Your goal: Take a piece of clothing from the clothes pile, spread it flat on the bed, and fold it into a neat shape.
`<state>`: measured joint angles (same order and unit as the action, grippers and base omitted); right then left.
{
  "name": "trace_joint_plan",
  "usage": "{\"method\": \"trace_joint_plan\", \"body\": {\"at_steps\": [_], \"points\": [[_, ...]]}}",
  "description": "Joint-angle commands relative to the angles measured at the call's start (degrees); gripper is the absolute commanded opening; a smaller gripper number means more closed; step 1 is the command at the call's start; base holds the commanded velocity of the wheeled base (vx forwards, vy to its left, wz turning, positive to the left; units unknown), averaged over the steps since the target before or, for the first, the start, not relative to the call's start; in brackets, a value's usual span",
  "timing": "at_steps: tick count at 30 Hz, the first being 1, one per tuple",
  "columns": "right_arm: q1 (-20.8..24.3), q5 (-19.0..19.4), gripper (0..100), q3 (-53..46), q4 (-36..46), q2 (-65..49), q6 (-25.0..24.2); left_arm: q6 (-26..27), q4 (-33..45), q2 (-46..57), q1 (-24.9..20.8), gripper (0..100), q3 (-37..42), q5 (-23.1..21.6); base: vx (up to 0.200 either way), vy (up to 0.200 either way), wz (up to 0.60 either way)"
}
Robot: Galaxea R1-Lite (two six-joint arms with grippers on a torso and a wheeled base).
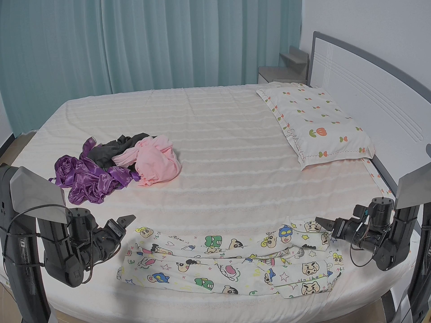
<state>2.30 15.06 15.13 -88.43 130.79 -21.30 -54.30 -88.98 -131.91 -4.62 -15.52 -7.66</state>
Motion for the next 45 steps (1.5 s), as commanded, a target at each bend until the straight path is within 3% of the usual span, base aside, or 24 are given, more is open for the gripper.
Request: {"method": "trace_joint_plan", "body": {"at_steps": [1, 4, 28, 29, 45], "points": [[-0.02, 1.47, 100, -3.97, -0.34, 1.31, -0.50, -0.02, -1.02, -0.10, -0.04, 100, 0.05, 0.01, 0.000, 0.000, 0.00], [-0.19, 3.40, 100, -4.58, -0.25, 2.27, -0.59, -0.02, -1.02, -0.10, -0.04, 100, 0.05, 0.01, 0.000, 0.000, 0.00], [0.24, 6.65, 100, 4.12, 2.83, 8.95, -1.64, -0.02, -1.02, -0.27, -0.04, 100, -0.13, -0.08, 0.000, 0.000, 0.00], [0.24, 6.65, 0, 4.38, 3.26, 8.95, -1.82, -0.02, -1.02, -0.27, -0.04, 100, -0.13, -0.08, 0.000, 0.000, 0.00], [-0.37, 6.39, 0, -0.98, 1.51, 3.68, -3.58, -0.02, -1.02, -0.27, -0.04, 100, -0.04, 0.01, 0.000, 0.000, 0.00]]}}
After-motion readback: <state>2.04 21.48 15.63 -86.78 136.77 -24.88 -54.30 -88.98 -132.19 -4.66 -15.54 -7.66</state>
